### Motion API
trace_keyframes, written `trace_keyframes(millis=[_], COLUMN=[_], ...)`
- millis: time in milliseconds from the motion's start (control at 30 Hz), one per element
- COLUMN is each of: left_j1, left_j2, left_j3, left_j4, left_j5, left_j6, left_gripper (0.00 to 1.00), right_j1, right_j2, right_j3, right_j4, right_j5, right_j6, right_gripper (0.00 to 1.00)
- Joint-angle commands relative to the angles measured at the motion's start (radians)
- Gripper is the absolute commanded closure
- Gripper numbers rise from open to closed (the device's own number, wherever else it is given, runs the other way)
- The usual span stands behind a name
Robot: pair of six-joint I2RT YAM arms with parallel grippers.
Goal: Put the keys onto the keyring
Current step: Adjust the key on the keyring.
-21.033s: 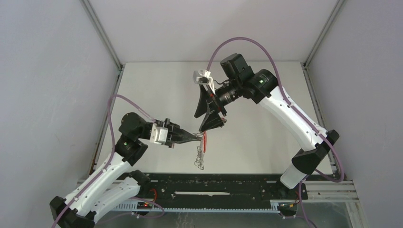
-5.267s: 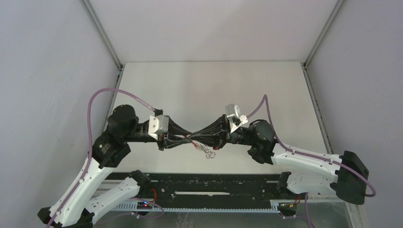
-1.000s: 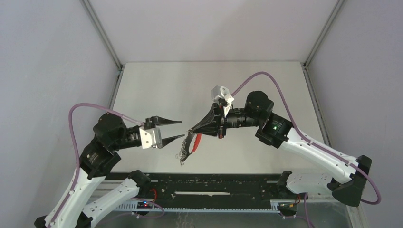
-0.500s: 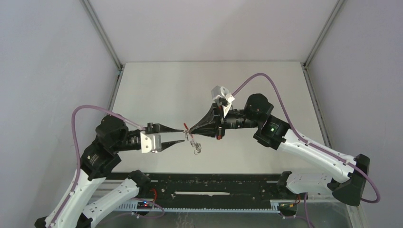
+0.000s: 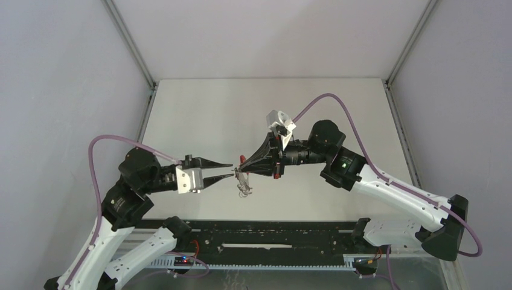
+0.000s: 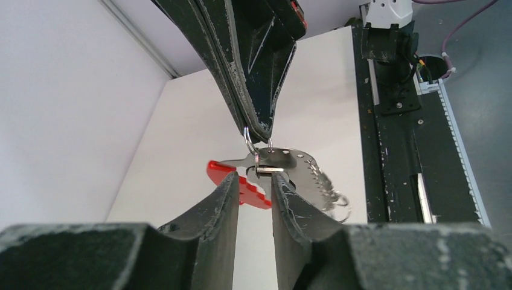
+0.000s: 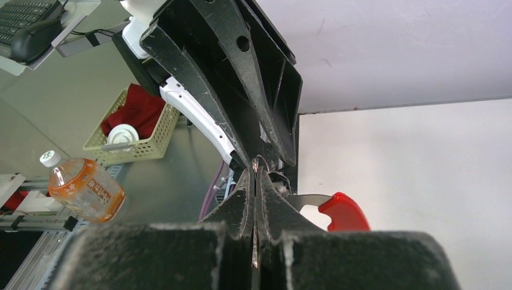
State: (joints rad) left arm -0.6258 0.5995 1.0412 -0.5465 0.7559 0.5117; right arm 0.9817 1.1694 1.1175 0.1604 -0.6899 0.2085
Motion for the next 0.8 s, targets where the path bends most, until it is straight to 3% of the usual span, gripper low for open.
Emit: trace_keyframes(millis=[0, 367, 767], left_j1=[0.001, -0.001, -0.066], left_j2=[-0.005, -0.014, -0.059], left_j3=[-0.021, -0.037, -0.08], left_j4=[0.031, 0.023, 0.009], left_j5=[0.008, -0.002, -0.062], left_j6=[-0.026, 0.052, 0.252], left_gripper=[0.71, 0.88, 0.93], right_j1=[0.009, 0.011, 0.023], right_j2=[-0.002, 0.009, 0.02], right_j3=[0.012, 0.012, -0.013], right_j4=[0.064, 0.08, 0.133], right_j5=[0.0, 0.029, 0.104], right_j6=[0.023, 0.043, 0.094], right_gripper=[1.0, 1.0, 1.0])
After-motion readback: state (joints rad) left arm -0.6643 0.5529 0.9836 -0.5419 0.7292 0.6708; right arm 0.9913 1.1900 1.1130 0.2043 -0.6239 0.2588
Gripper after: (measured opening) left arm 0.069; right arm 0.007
